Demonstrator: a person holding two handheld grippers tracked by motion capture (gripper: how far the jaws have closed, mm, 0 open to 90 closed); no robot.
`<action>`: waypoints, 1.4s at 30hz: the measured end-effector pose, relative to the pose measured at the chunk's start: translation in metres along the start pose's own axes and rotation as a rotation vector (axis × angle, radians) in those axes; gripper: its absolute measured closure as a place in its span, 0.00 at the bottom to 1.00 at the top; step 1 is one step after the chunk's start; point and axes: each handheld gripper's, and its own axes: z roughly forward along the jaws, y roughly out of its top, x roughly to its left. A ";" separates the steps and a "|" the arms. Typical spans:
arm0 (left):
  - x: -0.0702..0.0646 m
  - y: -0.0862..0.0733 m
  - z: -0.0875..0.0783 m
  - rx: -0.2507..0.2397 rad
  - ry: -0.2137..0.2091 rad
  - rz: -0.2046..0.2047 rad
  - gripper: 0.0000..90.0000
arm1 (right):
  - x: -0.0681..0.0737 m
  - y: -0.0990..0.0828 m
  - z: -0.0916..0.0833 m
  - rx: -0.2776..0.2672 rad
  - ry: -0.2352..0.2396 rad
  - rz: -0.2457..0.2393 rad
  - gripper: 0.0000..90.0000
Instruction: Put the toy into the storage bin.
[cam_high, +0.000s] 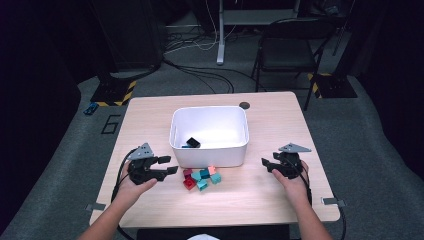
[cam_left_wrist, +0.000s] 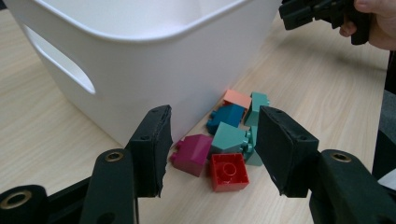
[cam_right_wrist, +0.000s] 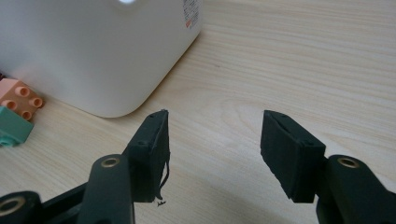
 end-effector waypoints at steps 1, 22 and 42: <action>0.000 -0.002 0.002 0.008 -0.004 -0.002 0.50 | 0.000 0.000 0.000 0.000 0.000 0.000 0.46; -0.017 -0.037 0.044 0.117 0.007 0.045 0.51 | -0.001 0.000 0.000 0.000 -0.002 -0.002 0.46; -0.026 -0.048 0.066 0.166 0.027 0.029 0.52 | -0.002 0.000 -0.001 -0.001 -0.005 -0.006 0.46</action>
